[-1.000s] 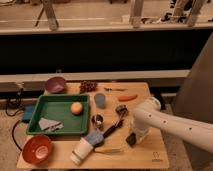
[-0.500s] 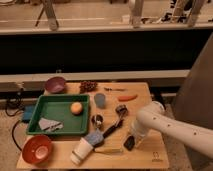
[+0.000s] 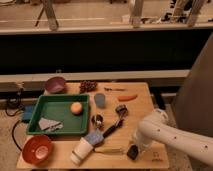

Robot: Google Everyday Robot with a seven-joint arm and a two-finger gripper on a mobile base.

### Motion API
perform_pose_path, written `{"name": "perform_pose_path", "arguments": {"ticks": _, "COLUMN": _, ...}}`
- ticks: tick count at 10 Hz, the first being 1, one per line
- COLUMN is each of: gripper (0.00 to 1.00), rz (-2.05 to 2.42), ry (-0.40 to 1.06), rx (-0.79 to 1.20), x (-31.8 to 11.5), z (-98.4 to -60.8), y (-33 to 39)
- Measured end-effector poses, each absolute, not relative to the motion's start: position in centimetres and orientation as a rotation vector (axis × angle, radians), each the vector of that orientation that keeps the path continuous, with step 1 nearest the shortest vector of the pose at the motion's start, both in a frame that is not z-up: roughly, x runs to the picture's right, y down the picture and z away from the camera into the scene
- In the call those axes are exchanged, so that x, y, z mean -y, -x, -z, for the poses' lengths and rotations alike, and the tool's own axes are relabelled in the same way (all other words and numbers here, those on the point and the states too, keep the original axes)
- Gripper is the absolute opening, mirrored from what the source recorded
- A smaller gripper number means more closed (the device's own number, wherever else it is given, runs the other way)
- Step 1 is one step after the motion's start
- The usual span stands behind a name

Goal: Wipe table surface with eraser

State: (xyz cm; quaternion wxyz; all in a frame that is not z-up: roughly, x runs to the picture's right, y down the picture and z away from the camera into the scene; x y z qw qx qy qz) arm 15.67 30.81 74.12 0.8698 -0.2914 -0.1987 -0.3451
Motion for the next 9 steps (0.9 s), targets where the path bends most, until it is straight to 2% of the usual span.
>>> {"name": "perform_pose_path", "arguments": {"ticks": 5, "gripper": 0.01, "rz": 0.666, "ry": 0.599, "rx": 0.338, "x": -30.9, "z": -75.6, "y": -20.5}}
{"name": "perform_pose_path", "arguments": {"ticks": 9, "gripper": 0.01, "rz": 0.605, "ry": 0.597, "rx": 0.314, "x": -27.4, "z": -79.2, "y": -22.2}}
